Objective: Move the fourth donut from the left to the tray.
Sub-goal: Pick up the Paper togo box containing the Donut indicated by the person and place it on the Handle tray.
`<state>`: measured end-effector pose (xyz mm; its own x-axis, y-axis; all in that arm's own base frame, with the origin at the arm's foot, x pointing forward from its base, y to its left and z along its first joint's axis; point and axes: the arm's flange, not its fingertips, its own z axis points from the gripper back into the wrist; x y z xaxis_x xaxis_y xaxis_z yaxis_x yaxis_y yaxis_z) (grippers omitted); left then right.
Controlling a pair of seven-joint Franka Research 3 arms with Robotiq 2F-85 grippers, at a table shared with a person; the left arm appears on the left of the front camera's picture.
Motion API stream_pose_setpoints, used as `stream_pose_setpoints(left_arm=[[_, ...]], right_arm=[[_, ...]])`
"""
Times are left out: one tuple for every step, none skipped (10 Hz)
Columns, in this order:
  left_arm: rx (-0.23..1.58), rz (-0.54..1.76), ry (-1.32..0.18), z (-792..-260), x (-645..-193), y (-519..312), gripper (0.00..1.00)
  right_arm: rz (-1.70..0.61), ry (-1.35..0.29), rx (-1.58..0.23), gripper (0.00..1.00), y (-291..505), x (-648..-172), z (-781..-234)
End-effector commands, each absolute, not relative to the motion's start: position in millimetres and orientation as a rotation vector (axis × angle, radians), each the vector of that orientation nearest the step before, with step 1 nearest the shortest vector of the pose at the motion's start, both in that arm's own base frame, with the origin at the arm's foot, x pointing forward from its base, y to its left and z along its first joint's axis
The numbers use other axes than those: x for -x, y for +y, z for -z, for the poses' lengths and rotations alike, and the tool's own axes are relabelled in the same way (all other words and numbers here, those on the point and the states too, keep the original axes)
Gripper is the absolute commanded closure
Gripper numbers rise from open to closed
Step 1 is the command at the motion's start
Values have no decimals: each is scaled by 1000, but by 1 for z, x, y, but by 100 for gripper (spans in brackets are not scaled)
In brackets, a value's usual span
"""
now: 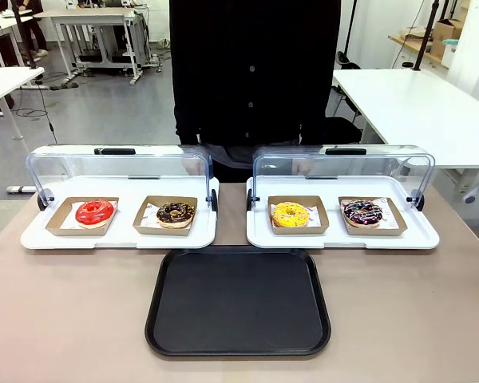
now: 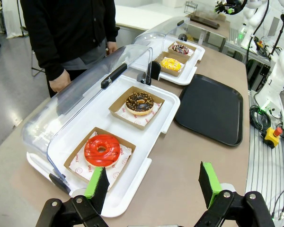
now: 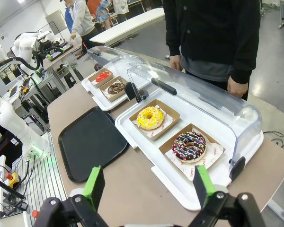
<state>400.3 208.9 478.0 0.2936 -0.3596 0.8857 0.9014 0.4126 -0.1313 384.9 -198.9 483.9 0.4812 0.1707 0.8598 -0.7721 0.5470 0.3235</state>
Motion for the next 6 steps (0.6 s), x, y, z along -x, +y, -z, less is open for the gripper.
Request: stream_pose_setpoints(left_arm=[[738,951,-918,-479,-400,209,0],[738,951,-918,-479,-400,209,0],[738,951,-918,-479,-400,209,0],[738,951,-918,-479,-400,209,0],[738,951,-918,-479,-400,209,0],[738,951,-918,-479,-400,209,0]], right_arm=[[-669,-925,-797,0,-199,-388,-486],[-669,-925,-797,0,-199,-388,-486],[-669,-925,-797,0,-199,-388,-486],[-669,-925,-797,0,-199,-388,-486],[-669,-925,-797,0,-199,-388,-486],[-669,-925,-797,0,-199,-388,-486]])
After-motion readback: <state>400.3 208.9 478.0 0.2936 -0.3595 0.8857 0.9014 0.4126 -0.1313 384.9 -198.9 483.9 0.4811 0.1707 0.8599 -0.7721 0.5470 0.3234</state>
